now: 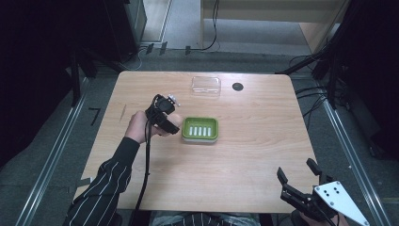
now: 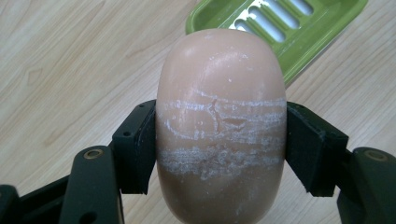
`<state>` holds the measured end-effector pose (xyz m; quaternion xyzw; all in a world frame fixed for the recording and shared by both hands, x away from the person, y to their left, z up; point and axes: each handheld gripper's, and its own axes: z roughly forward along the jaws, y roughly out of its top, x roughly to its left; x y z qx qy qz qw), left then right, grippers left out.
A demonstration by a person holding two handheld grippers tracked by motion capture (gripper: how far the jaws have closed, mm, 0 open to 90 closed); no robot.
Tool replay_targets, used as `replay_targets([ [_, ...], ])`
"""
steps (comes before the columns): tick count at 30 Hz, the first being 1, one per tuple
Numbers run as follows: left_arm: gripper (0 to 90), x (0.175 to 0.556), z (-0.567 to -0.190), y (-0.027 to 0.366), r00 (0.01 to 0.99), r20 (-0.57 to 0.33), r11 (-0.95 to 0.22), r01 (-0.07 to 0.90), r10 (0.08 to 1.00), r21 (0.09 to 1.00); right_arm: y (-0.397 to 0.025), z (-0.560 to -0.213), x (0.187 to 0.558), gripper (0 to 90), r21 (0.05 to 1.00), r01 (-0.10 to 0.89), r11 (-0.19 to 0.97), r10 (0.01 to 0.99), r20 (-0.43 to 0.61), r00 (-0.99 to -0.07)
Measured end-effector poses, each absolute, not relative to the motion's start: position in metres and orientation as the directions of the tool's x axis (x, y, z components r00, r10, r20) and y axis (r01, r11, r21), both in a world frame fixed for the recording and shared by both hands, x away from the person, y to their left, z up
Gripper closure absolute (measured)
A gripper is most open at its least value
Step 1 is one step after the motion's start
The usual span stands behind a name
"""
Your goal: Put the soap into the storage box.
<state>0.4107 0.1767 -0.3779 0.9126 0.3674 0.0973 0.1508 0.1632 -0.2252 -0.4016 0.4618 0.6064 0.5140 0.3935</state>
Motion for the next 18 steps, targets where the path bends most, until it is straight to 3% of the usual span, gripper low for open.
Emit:
replay_targets([
  [18,33.5,0.423,-0.383,0.154,0.777,0.053,-0.744,0.578,0.628,0.337,-0.226,-0.401,0.159,13.2,0.986,0.160,0.044,0.968,-0.002,-0.252],
])
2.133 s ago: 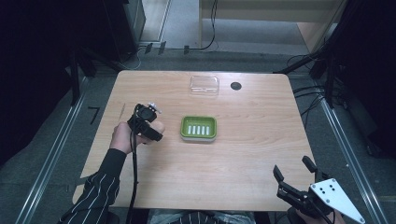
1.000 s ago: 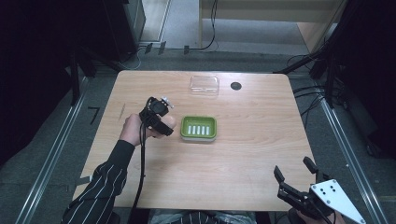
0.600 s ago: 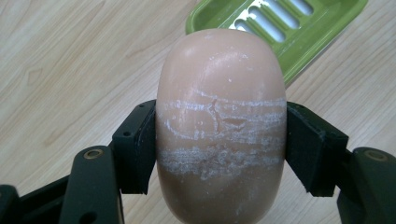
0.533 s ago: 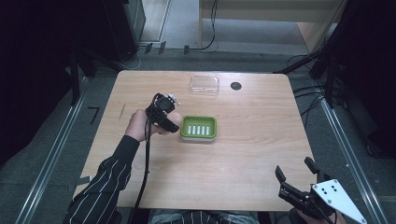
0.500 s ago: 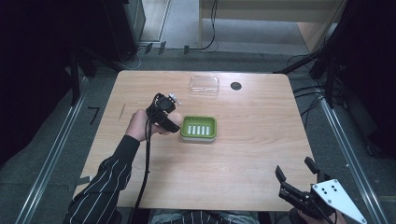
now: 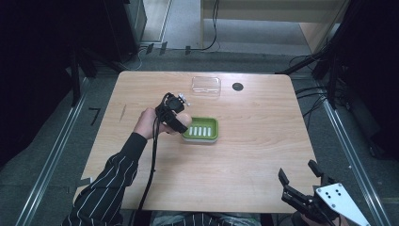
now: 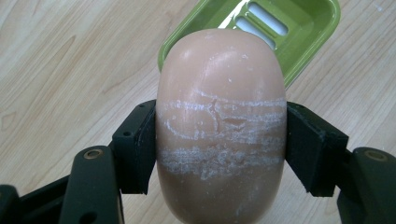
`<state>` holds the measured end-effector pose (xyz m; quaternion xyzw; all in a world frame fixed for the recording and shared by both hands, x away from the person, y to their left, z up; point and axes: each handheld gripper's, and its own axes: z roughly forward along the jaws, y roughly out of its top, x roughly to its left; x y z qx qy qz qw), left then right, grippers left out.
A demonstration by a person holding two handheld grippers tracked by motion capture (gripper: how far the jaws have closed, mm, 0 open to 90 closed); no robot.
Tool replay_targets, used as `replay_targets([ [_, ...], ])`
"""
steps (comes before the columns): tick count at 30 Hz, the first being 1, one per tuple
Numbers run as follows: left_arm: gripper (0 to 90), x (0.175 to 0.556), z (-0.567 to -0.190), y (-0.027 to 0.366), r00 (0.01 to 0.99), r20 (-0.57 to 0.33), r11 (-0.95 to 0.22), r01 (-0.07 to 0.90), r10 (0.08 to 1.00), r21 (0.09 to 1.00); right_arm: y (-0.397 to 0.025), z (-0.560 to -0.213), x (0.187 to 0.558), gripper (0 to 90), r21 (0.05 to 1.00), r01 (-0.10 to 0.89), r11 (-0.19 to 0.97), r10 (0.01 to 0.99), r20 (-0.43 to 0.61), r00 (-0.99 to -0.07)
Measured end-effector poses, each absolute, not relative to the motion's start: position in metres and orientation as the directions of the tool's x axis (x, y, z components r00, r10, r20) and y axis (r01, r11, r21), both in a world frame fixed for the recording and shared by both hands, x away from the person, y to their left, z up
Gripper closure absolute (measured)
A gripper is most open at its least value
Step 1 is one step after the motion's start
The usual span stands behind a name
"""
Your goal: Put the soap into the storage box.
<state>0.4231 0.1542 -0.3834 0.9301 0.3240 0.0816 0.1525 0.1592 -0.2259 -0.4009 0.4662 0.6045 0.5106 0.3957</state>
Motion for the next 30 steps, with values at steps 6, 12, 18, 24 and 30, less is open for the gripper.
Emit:
replay_targets([
  [6,33.5,0.424,-0.384,0.148,0.793,0.058,-0.759,0.555,0.606,0.340,-0.225,-0.401,0.159,13.2,0.986,0.159,0.046,0.967,-0.004,-0.253],
  [12,33.5,0.426,-0.383,0.143,0.809,0.062,-0.775,0.534,0.584,0.337,-0.226,-0.401,0.158,13.2,0.986,0.161,0.044,0.968,-0.002,-0.252],
  [18,33.5,0.428,-0.383,0.137,0.820,0.068,-0.785,0.517,0.569,0.341,-0.226,-0.401,0.158,13.2,0.986,0.163,0.044,0.968,-0.002,-0.249],
  [24,33.5,0.430,-0.385,0.133,0.829,0.073,-0.794,0.500,0.554,0.346,-0.227,-0.401,0.157,13.2,0.986,0.162,0.046,0.969,-0.005,-0.246],
  [30,33.5,0.431,-0.385,0.128,0.840,0.079,-0.803,0.480,0.536,0.353,-0.229,-0.402,0.156,13.2,0.986,0.163,0.042,0.971,-0.002,-0.237],
])
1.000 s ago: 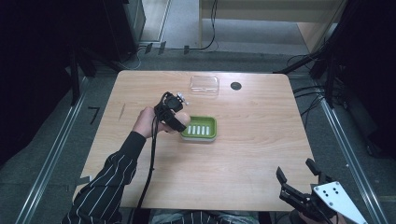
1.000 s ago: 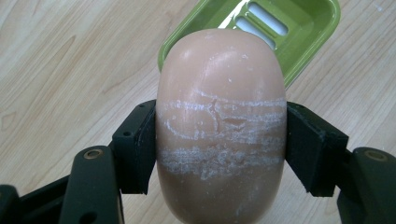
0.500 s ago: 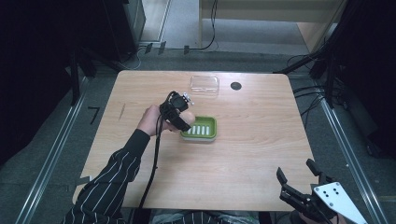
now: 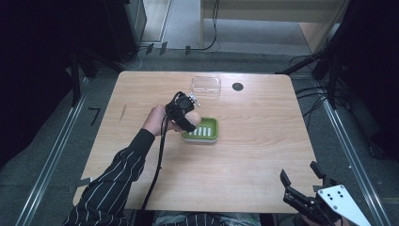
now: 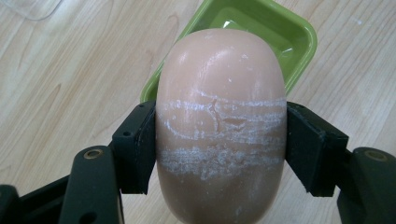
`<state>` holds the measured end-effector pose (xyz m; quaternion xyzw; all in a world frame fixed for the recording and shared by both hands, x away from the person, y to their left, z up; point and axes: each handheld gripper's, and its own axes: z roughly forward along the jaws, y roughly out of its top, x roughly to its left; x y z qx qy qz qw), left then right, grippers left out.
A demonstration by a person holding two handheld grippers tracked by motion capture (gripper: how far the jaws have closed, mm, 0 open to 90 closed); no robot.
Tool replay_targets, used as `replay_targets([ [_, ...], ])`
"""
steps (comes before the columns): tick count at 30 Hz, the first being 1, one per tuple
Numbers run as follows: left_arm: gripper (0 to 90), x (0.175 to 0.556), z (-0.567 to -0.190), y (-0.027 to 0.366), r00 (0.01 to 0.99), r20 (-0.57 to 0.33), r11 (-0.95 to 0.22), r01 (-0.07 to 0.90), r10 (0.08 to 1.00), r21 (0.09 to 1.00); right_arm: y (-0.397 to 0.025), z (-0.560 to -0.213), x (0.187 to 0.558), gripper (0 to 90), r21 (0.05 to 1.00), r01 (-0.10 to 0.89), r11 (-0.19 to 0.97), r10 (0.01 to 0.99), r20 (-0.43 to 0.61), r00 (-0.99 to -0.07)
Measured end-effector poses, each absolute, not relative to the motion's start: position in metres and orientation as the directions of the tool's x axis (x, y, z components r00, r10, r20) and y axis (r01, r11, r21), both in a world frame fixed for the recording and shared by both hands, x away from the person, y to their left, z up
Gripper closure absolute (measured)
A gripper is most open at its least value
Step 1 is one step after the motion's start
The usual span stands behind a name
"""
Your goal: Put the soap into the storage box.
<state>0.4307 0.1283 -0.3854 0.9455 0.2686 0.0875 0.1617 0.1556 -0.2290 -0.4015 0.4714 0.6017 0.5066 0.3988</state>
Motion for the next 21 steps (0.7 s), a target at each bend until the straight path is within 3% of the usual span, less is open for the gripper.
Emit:
replay_targets([
  [21,33.5,0.436,-0.394,0.110,0.897,0.112,-0.862,0.368,0.428,0.347,-0.229,-0.400,0.149,13.2,0.986,0.161,0.047,0.975,-0.011,-0.221],
])
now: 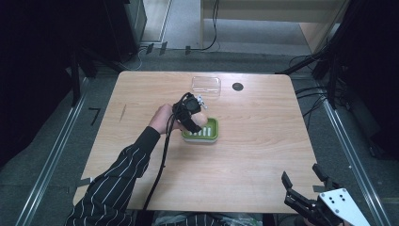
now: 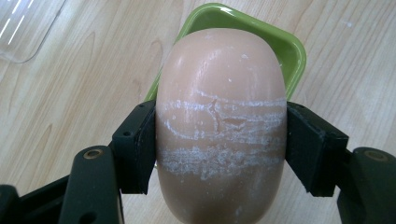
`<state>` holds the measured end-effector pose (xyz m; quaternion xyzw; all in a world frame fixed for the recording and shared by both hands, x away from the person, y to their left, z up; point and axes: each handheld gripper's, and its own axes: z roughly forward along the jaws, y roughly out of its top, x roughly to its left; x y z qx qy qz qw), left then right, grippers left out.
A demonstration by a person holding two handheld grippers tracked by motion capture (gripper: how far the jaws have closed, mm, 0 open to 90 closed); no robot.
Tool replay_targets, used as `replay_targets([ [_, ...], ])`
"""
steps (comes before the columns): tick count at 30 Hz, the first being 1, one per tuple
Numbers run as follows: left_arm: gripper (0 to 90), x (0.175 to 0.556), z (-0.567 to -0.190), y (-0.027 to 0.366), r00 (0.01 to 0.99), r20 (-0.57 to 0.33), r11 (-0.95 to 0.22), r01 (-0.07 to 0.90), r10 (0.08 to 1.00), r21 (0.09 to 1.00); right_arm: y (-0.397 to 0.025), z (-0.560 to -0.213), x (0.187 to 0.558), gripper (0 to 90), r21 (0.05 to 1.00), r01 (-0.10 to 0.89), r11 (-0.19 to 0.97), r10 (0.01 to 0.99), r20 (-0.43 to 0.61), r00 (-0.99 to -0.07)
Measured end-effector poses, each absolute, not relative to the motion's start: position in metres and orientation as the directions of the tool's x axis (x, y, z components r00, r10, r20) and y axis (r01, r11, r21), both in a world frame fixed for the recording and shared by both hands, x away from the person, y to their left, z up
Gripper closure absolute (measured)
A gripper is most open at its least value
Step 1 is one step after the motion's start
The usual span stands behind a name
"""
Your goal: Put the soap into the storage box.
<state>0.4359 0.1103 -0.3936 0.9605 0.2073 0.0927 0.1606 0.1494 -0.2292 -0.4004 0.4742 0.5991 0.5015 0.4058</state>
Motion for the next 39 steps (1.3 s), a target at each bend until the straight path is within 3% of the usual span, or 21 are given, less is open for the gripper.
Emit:
replay_targets([
  [25,33.4,0.448,-0.415,0.093,0.944,0.114,-0.912,0.259,0.309,0.319,-0.232,-0.401,0.147,13.2,0.985,0.164,0.044,0.978,-0.009,-0.210],
  [39,33.4,0.454,-0.428,0.090,0.949,0.111,-0.921,0.253,0.296,0.298,-0.232,-0.401,0.146,13.2,0.985,0.165,0.040,0.979,-0.006,-0.206],
])
